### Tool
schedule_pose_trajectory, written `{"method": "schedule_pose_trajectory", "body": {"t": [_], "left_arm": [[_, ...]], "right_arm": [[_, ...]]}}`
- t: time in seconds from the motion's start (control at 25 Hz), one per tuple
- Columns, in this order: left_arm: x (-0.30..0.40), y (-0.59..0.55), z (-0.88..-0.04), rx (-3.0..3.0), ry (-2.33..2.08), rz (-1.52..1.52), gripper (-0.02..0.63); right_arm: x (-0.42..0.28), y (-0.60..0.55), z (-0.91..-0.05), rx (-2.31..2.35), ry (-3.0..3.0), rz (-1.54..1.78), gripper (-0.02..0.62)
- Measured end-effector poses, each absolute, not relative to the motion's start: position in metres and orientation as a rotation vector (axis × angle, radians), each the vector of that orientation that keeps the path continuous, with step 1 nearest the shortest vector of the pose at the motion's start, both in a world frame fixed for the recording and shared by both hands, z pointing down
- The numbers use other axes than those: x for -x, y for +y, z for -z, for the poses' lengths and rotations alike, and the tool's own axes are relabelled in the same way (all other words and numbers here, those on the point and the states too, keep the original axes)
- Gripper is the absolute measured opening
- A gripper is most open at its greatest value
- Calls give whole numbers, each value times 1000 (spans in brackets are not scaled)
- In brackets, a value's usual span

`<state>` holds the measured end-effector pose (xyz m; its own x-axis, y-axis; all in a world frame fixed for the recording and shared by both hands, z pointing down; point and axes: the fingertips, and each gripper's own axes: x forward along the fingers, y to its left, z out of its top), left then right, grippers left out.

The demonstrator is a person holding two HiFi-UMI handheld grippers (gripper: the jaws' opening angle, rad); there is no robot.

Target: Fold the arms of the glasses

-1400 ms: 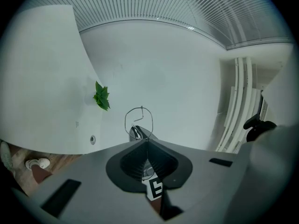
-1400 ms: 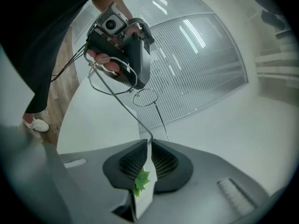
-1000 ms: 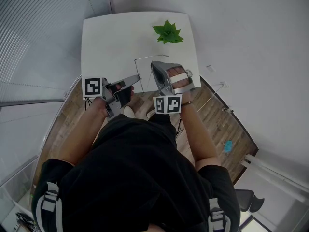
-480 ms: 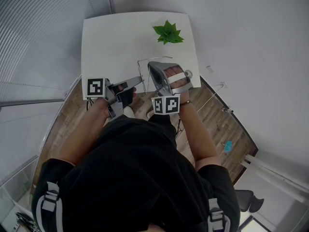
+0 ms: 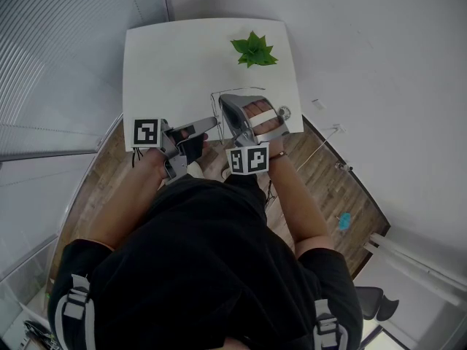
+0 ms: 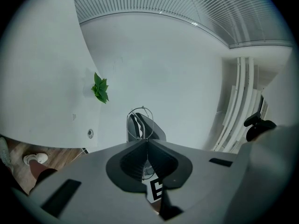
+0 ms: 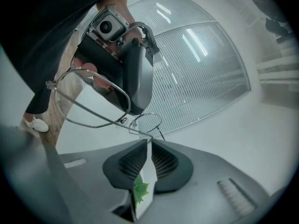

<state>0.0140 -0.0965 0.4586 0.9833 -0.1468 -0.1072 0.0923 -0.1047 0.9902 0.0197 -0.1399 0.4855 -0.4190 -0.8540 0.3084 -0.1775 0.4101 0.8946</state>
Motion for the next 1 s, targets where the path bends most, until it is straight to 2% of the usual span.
{"method": "schedule_pose_trajectory", "body": {"t": [1.0], "left_arm": [[-13,-98,-460,-1647,-60,217,14]], "right_arm": [[-27,-130,-498,-882,-1866,1007,60]]}}
